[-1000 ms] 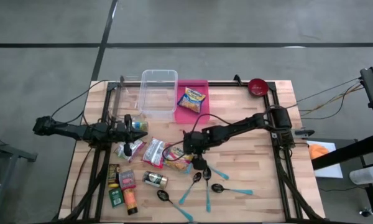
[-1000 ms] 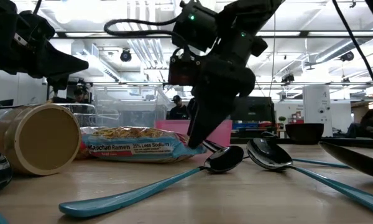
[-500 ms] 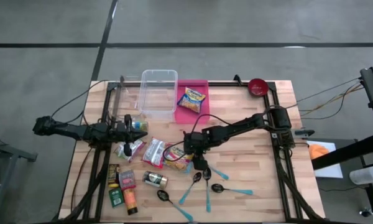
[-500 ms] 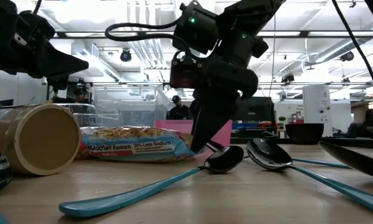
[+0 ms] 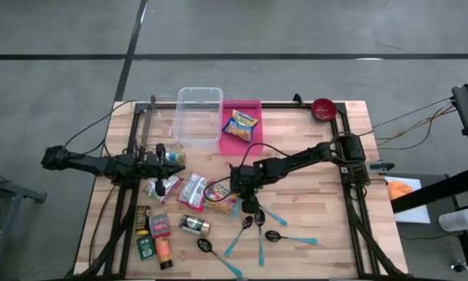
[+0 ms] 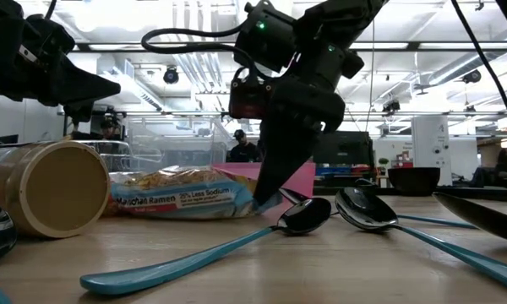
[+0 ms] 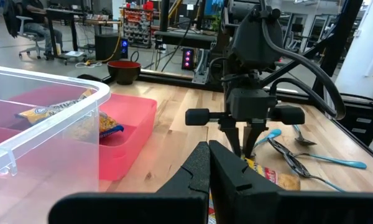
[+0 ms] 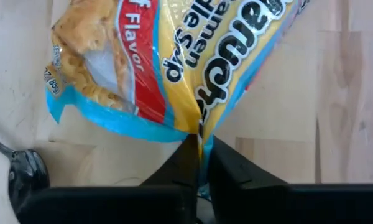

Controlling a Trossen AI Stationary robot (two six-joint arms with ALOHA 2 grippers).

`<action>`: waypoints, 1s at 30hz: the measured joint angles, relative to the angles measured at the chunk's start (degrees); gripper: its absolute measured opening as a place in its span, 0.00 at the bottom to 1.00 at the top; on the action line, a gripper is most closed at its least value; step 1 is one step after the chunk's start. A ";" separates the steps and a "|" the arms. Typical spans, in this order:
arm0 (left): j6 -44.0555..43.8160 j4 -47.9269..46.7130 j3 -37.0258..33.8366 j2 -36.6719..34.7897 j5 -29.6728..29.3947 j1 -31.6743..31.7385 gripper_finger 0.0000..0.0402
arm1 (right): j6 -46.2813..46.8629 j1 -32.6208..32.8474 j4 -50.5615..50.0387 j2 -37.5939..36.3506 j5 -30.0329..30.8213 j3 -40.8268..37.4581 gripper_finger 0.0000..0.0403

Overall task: Pick & Place Food Item
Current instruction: Put the light blue noodle pack into the pink bin

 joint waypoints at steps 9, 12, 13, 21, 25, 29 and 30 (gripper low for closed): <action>0.00 0.02 0.00 -0.02 0.02 0.00 0.00 | 0.88 0.00 -0.03 -0.29 4.01 0.01 0.03; 0.00 0.02 0.00 -0.01 0.00 0.00 0.00 | 0.86 0.13 -0.21 -1.10 6.00 0.09 0.03; 0.00 0.00 0.00 0.00 0.00 0.00 0.00 | 0.86 0.16 -0.22 -1.56 6.91 0.10 0.03; 0.00 0.02 0.02 0.00 0.00 0.02 0.00 | 2.74 1.57 -1.10 -6.05 22.82 0.10 0.03; 0.00 0.00 0.00 0.00 0.00 0.00 0.00 | 2.79 3.20 -1.73 -8.02 31.37 0.08 0.03; 0.00 0.03 0.00 -0.02 0.00 0.02 0.00 | 2.76 5.06 -1.74 -8.57 42.02 0.08 0.03; 0.00 0.02 0.00 0.00 0.01 0.00 0.00 | 2.71 5.49 -1.76 -8.57 44.84 0.08 0.03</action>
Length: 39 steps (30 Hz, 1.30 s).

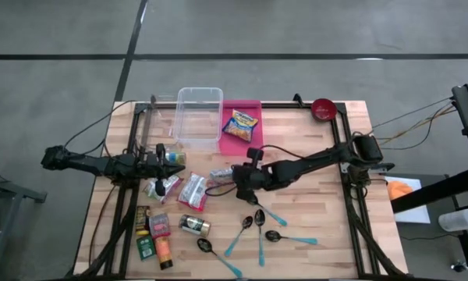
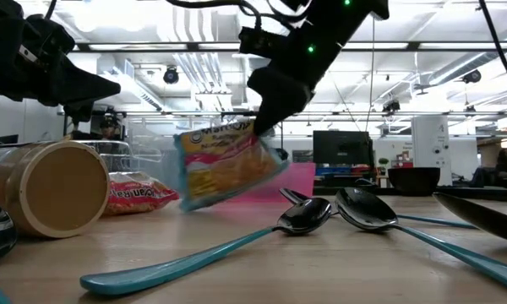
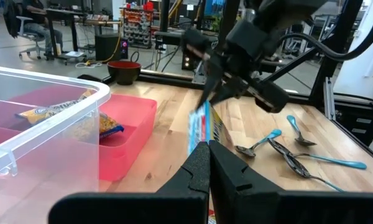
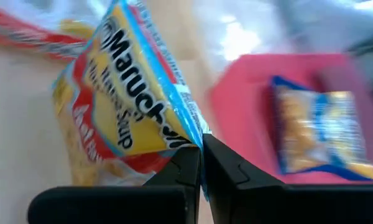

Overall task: Pick & Place Food Item
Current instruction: Put the light blue noodle pack into the pink bin

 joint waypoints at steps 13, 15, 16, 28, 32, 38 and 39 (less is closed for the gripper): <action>0.00 0.01 0.00 0.00 -0.01 0.02 0.00 | -0.19 1.87 -0.22 -4.31 13.56 -0.07 0.03; 0.00 0.00 0.00 0.00 -0.01 0.01 0.00 | -1.16 1.89 -0.30 -5.58 14.93 -0.09 0.03; 0.00 0.00 0.00 0.00 -0.01 0.01 0.00 | -1.99 1.86 -0.20 -6.35 15.75 -0.10 0.03; 0.00 0.01 0.00 -0.01 -0.01 0.02 0.00 | -5.13 -3.65 0.22 -12.76 17.57 -0.80 0.03; 0.01 -0.02 0.00 0.00 -0.01 0.01 0.00 | -5.15 -7.89 0.35 -12.66 17.21 -1.50 0.03; 0.02 -0.02 0.00 0.00 -0.01 0.02 0.00 | -5.90 -15.71 4.53 -12.65 9.32 -3.16 0.03; 0.00 0.01 0.00 0.00 -0.01 0.02 0.00 | -6.46 -17.10 6.42 -12.66 7.27 -3.60 0.03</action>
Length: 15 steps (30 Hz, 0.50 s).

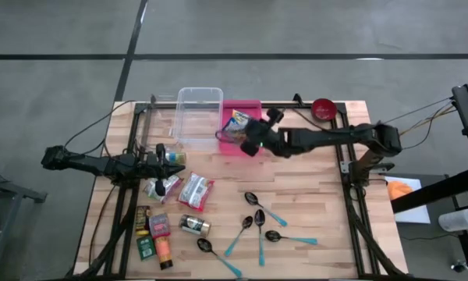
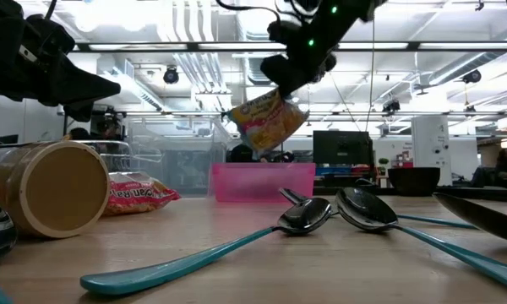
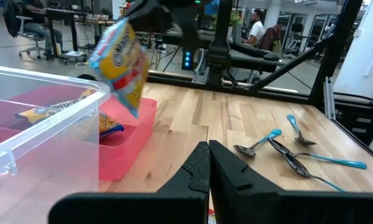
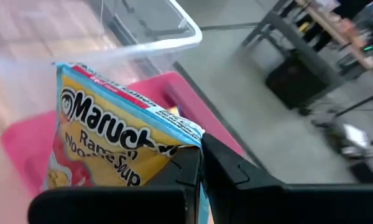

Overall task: Pick & Place Food Item
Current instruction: Put the light blue noodle pack into the pink bin

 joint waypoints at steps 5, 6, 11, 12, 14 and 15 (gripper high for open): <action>0.01 -0.02 0.00 0.00 0.01 -0.01 0.00 | -0.17 -6.98 6.68 0.02 -13.67 -2.32 0.03; 0.00 -0.01 0.00 0.00 0.00 -0.02 0.00 | 0.75 -8.16 7.26 0.02 -16.45 -2.72 0.03; 0.00 -0.01 0.00 0.00 0.00 0.00 0.00 | 3.44 -11.05 8.89 0.04 -23.51 -5.61 0.03; 0.00 -0.02 0.00 0.00 0.00 -0.02 0.00 | 3.80 -11.10 8.98 0.04 -24.02 -6.13 0.03; 0.00 0.00 0.00 -0.01 0.00 -0.02 0.00 | 4.61 -11.06 9.15 0.04 -24.40 -7.10 0.03; 0.00 -0.02 0.00 0.00 0.01 -0.01 0.00 | 5.14 -11.02 9.22 0.04 -24.53 -7.63 0.03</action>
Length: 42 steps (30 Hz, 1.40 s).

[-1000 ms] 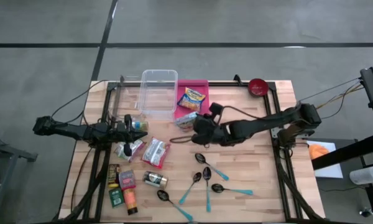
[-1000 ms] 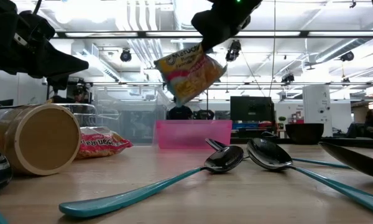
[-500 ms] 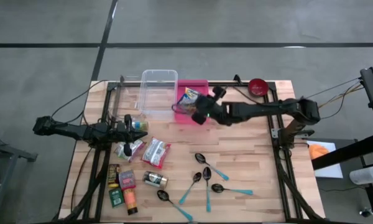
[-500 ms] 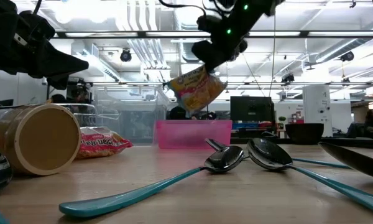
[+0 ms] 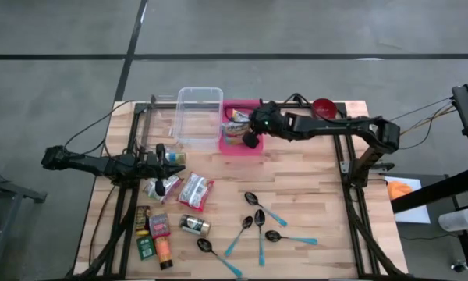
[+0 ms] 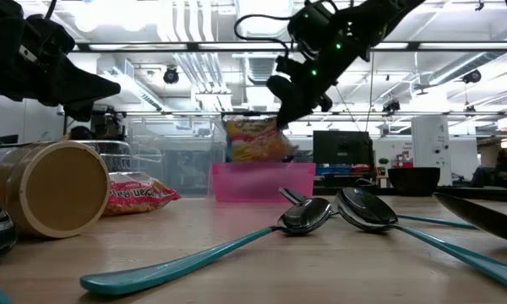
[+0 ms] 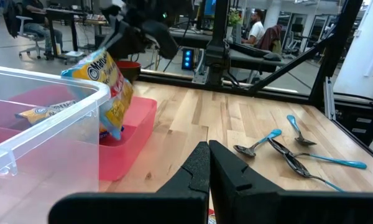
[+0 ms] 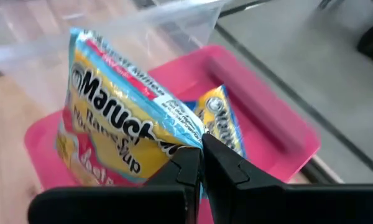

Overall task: Pick & Place Food Item
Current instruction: Put the light blue noodle pack into the pink bin

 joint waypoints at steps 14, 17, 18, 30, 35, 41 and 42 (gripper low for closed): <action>0.01 0.02 0.00 0.00 0.00 0.00 0.00 | 5.88 0.00 1.54 0.04 -3.94 -7.35 0.03; 0.00 0.00 0.00 0.00 -0.01 0.00 0.00 | 5.91 0.00 1.65 0.04 -5.09 -7.42 0.03; 0.00 0.00 0.00 0.00 -0.01 0.00 0.00 | 5.91 0.00 1.84 0.04 -5.12 -7.42 0.03; 0.00 0.01 0.00 0.00 -0.01 -0.01 0.00 | 5.77 0.00 2.76 0.04 -5.42 -7.53 0.11; 0.00 0.01 0.00 0.00 -0.01 0.01 0.00 | 7.03 -0.02 2.77 0.04 -5.39 -7.53 0.31; 0.01 0.01 0.00 0.00 -0.01 0.00 0.00 | 8.18 -0.02 2.78 0.04 -5.38 -7.53 0.51; 0.00 0.00 0.00 0.00 -0.01 -0.01 0.00 | 8.19 -0.02 2.78 0.04 -5.39 -7.53 0.53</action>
